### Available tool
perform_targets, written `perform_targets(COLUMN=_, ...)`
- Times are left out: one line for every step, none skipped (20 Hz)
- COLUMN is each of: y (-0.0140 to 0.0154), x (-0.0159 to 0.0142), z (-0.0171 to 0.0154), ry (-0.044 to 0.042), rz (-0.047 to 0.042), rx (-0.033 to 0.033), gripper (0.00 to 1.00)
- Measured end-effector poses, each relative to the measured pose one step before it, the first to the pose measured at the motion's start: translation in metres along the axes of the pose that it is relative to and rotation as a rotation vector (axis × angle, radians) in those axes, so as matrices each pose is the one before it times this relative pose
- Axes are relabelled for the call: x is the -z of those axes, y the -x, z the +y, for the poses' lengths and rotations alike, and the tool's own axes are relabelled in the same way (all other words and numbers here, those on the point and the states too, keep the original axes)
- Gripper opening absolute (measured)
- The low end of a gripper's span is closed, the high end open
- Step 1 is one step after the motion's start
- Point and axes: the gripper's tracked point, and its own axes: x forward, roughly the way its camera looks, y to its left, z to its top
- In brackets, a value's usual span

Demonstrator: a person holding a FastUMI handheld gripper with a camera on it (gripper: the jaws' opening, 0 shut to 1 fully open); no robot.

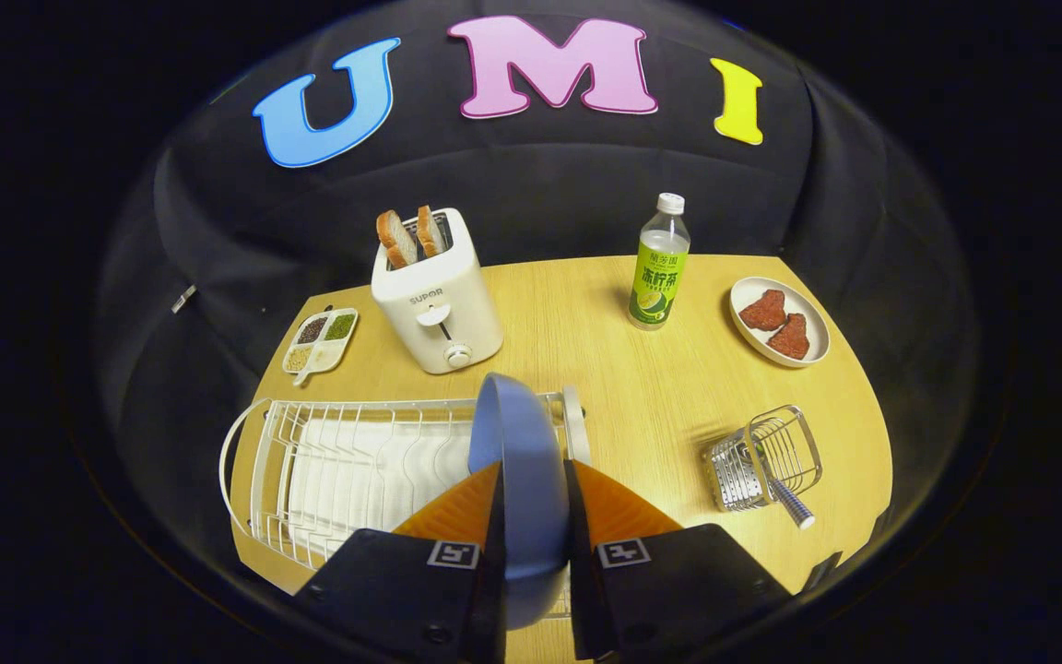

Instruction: Take the plate from the dish rack, then take the spoon from the basket and place it into the plate.

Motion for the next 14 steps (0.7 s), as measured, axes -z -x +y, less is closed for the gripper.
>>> perform_targets(y=0.00094, x=0.00103, z=0.00241, ry=0.00635, rz=-0.00708, rx=0.01336, gripper=0.3)
perform_targets(y=0.0012, x=-0.00091, z=0.00166, ry=0.01042, rz=-0.00885, rx=0.01883, gripper=0.3)
perform_targets(y=0.00251, x=-0.00042, z=0.00027, ry=0.02576, rz=-0.01667, rx=0.02955, gripper=0.3)
perform_targets(y=0.00245, x=-0.00482, z=-0.00284, ry=0.04672, rz=-0.03515, rx=0.0525, gripper=0.3)
perform_targets(y=0.00281, x=-0.00438, z=-0.00013, ry=0.05496, rz=-0.03911, rx=0.04299, gripper=0.27)
perform_targets(y=0.00206, x=-0.00413, z=0.00302, ry=0.03975, rz=-0.02541, rx=0.02695, gripper=0.26)
perform_targets(y=0.00248, x=-0.00191, z=0.007, ry=0.02107, rz=-0.01032, rx=0.01894, gripper=0.26)
perform_targets(y=0.00251, x=-0.00442, z=0.00385, ry=0.00846, rz=-0.00892, rx=0.01235, gripper=0.26)
perform_targets(y=0.00042, x=-0.00388, z=0.00162, ry=0.00843, rz=-0.00646, rx=0.0139, gripper=0.26)
perform_targets(y=0.0, x=-0.0049, z=-0.00046, ry=0.00857, rz=-0.0113, rx=0.01194, gripper=0.26)
perform_targets(y=0.0009, x=-0.00462, z=-0.00242, ry=0.00782, rz=-0.0129, rx=0.0137, gripper=0.26)
perform_targets(y=0.00039, x=-0.00236, z=-0.00357, ry=0.00557, rz=-0.00777, rx=0.01336, gripper=0.26)
perform_targets(y=0.00153, x=0.00118, z=-0.00329, ry=-0.0016, rz=0.0004, rx=0.01441, gripper=0.26)
perform_targets(y=0.00123, x=0.00246, z=-0.00137, ry=-0.00245, rz=0.0039, rx=0.00687, gripper=0.26)
